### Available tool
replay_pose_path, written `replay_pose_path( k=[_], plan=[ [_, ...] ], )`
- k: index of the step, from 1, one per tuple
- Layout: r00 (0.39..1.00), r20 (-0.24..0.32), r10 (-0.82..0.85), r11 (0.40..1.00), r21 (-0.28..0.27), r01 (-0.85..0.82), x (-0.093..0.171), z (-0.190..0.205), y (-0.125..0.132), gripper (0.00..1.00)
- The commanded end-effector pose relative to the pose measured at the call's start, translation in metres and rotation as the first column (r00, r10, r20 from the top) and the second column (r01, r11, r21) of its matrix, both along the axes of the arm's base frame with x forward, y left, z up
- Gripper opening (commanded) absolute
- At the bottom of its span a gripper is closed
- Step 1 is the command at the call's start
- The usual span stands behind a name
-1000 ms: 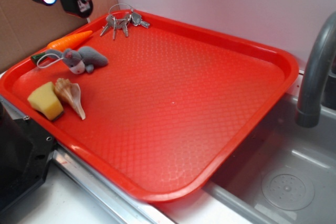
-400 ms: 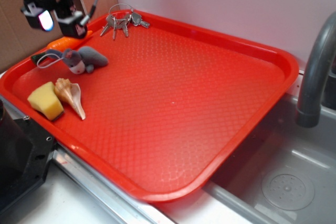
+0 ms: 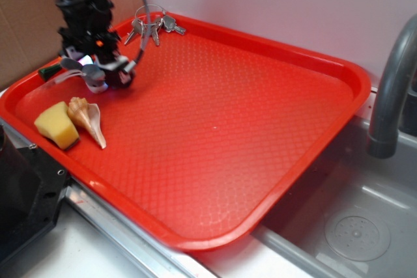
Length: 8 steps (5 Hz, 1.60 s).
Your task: Grab the gray animal.
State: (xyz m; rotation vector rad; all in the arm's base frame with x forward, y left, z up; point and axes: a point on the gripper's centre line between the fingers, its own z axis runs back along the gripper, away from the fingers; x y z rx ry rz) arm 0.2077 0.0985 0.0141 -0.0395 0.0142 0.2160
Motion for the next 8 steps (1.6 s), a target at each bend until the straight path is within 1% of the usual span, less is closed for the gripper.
replay_pose_path(
  k=[1,2,3,4,5,6,7,8],
  plan=[
    [1.000,0.010,0.025,0.999,0.041,-0.025,0.006,-0.001,-0.004,0.00],
    [0.999,0.025,0.039,0.998,0.038,-0.040,0.006,0.009,-0.004,0.00],
    [0.995,0.070,0.066,0.996,0.047,-0.069,0.004,0.048,-0.009,0.00],
    [0.985,0.155,0.073,0.997,0.019,-0.077,-0.002,0.098,-0.021,0.00],
    [0.973,0.227,0.043,0.998,-0.048,-0.033,-0.005,0.148,-0.035,0.00],
    [0.960,0.276,0.056,0.998,-0.034,-0.049,-0.007,0.185,-0.056,0.00],
    [0.967,0.249,0.049,0.999,0.010,-0.053,-0.007,0.198,-0.073,0.00],
    [0.975,0.217,0.043,0.998,0.046,-0.054,-0.004,0.197,-0.083,0.00]
  ],
)
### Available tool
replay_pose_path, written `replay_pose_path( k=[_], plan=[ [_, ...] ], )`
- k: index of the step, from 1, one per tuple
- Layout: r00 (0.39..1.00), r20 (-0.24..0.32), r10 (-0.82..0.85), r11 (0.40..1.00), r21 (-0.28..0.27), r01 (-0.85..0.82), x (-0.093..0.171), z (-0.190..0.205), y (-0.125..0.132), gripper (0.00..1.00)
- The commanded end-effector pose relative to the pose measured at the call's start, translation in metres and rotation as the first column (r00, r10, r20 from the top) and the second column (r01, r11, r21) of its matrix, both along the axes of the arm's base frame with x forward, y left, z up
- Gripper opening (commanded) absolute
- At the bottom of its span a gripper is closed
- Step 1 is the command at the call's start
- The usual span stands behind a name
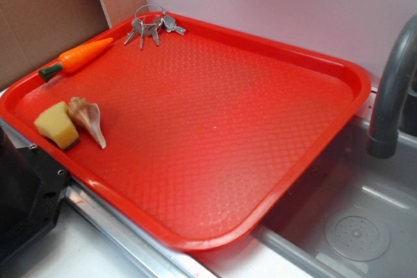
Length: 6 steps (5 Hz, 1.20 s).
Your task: Grab the gray animal.
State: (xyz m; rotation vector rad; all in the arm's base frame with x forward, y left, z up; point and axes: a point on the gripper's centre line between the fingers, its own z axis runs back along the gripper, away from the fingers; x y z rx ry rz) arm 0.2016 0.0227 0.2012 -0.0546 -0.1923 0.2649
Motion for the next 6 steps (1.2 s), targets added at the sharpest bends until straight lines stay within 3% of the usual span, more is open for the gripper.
replay_pose_path(
  k=[1,2,6],
  plan=[
    [1.000,-0.018,-0.017,0.998,0.059,0.018,0.0053,0.0064,-0.0147,0.00],
    [1.000,-0.023,-0.020,0.999,0.034,0.021,0.0040,0.0089,-0.0133,0.00],
    [0.999,-0.032,-0.007,1.000,0.021,0.008,0.0000,0.0064,-0.0092,0.00]
  ],
)
